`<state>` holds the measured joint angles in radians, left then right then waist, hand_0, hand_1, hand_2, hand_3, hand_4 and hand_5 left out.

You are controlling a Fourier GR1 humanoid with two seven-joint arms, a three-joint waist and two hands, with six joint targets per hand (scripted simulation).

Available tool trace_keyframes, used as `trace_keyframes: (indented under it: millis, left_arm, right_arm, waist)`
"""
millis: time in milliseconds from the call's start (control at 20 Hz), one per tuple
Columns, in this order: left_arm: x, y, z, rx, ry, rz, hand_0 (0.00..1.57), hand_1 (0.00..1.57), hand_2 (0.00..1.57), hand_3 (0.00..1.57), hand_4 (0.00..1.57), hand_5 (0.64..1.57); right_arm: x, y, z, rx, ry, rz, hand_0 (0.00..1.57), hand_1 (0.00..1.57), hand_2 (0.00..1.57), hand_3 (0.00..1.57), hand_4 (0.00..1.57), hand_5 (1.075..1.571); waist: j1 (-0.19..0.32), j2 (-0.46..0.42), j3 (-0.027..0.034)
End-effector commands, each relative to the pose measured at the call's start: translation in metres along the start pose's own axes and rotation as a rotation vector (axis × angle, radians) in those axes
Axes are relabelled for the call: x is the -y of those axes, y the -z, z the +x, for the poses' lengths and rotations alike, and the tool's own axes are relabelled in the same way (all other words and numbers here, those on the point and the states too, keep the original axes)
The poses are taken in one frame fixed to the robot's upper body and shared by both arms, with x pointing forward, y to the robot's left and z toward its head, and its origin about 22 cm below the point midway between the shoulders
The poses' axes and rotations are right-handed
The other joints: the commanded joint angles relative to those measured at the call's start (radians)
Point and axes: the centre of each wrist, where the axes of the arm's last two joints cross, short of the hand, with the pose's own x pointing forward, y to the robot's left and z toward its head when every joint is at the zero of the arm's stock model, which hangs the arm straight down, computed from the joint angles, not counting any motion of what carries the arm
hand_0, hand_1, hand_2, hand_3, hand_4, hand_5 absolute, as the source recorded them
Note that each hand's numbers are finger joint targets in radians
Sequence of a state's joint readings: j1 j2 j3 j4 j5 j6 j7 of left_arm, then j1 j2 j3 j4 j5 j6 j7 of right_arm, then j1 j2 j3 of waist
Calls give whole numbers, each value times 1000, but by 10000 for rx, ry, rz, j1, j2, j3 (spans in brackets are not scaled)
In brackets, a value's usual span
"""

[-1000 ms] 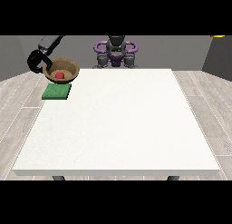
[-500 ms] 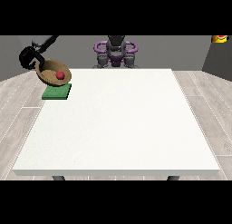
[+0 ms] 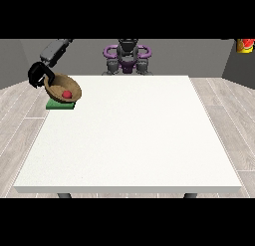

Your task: Pick the cup and pour the ball into the bowl, then pick the bowl and place it on the pad

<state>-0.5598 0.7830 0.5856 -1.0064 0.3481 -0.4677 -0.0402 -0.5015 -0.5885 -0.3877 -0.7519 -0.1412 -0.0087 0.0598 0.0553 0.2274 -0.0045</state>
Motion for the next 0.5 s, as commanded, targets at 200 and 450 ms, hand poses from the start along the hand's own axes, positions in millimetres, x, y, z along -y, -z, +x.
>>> trace_keyframes:
  millis: [200, 450]
  left_arm:
    - [-2, -2, 1, 150, 134, -76, 0, 0, 0, 0, 1199, 1559]
    - [10, 4, 6, -157, -110, -291, 0, 0, 0, 0, 1192, 1563]
  right_arm:
    - [-7, 6, -10, -772, 1441, -313, 1571, 1571, 1571, 738, 905, 1569]
    - [7, 7, -14, -784, 418, -1499, 1571, 1571, 1571, 1087, 0, 1550]
  waist:
    - [53, -36, 51]
    - [285, -106, 54]
